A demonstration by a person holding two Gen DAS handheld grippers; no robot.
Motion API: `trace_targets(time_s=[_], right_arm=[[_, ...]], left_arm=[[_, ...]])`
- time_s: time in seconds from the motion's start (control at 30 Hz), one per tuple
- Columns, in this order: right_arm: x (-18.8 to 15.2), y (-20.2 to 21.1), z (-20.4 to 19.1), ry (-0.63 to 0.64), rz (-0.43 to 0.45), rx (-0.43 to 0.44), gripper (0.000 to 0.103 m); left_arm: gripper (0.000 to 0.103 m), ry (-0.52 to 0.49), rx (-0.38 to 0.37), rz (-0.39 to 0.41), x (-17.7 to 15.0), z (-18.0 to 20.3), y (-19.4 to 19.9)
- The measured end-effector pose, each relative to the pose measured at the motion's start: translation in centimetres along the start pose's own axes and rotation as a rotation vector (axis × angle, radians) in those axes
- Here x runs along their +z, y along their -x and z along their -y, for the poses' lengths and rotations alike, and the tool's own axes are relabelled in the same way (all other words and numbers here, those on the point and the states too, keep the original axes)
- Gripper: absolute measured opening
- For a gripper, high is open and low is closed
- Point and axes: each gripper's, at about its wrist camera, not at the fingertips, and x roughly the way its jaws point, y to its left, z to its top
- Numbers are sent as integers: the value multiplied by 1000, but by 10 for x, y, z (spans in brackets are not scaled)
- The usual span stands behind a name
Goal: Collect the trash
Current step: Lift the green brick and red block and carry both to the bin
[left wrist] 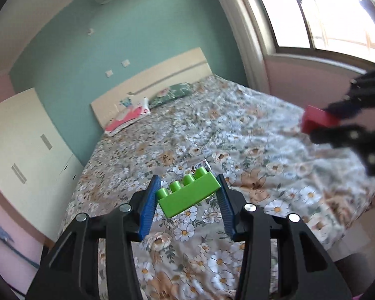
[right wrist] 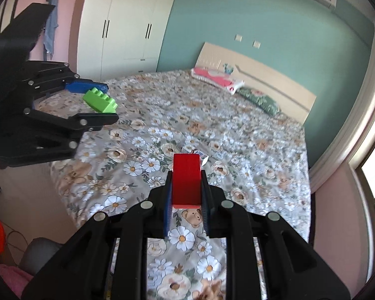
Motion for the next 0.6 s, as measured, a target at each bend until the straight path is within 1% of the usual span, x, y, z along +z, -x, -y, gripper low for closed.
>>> trace_targets(time_s=[0.1,0.17,0.3,0.43,0.53,0.6], right_arm=[[-4,36,-9,12,24,-15,21],[-7,59,-15,16,41,-21,21],[-12,107,-28,17,87,-31,21],[-18,136,-37,18,119,-30,21],[-26,149,-47,20,137,-14,21],[-34,155,-52,20,147,-5,21]], left_arm=[[48,45,28,11,-1,2,30],[48,68,60,32,-2,2,53],[47,121,94,62,-2,-1,88],[47,165,133,100,-9,-2,119],[47,184,158,109,-22,1,129],[47,190,152,99,-31,4,131]])
